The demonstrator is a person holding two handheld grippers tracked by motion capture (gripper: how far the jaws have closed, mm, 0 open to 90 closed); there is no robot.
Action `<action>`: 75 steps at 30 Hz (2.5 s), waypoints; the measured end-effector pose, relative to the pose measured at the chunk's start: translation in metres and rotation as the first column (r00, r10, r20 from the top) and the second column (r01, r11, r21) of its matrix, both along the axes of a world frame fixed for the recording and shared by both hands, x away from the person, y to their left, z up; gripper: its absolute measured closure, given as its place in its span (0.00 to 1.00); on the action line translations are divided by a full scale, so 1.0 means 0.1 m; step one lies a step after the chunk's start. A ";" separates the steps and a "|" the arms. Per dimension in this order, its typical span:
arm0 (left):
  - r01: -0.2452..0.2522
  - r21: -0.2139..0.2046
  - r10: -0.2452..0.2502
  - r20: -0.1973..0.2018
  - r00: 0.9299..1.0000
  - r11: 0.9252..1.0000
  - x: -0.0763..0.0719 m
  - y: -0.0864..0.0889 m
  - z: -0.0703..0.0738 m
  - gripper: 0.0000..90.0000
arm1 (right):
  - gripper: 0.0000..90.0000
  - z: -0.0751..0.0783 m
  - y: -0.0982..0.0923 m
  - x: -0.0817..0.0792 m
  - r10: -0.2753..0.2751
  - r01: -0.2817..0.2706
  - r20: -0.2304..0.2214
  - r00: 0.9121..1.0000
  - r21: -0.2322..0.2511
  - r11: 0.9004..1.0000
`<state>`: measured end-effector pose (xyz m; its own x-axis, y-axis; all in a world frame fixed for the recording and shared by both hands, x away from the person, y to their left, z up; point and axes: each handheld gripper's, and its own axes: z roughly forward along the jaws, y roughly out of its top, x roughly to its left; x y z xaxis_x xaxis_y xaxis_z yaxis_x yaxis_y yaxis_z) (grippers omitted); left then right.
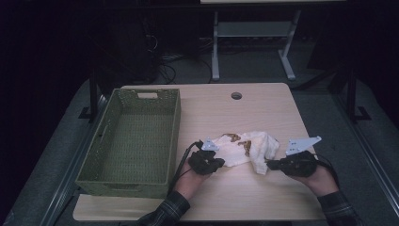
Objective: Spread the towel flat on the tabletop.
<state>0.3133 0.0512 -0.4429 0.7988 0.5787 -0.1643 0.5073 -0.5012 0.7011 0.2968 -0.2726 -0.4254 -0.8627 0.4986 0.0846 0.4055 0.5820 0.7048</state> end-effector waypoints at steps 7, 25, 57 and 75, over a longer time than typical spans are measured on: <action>0.001 -0.001 -0.001 -0.001 1.000 1.000 0.01 0.00 0.00 0.96 | 0.96 0.12 0.24 0.44 -0.014 0.012 0.060 0.998 0.032 0.999; 0.002 0.009 -0.002 -0.008 1.000 1.000 0.02 -0.01 -0.03 0.96 | 0.87 0.00 0.48 0.89 -0.097 0.095 0.069 0.993 0.021 0.995; -0.005 0.006 0.005 -0.006 1.000 1.000 0.03 -0.01 -0.02 0.96 | 0.93 -0.34 0.98 0.79 -0.025 0.029 0.036 0.999 -0.096 0.995; -0.056 -0.042 0.055 -0.019 0.998 0.998 -0.07 0.05 0.08 0.96 | 0.96 -0.07 -0.07 0.44 -0.115 0.116 -0.017 0.993 0.038 0.993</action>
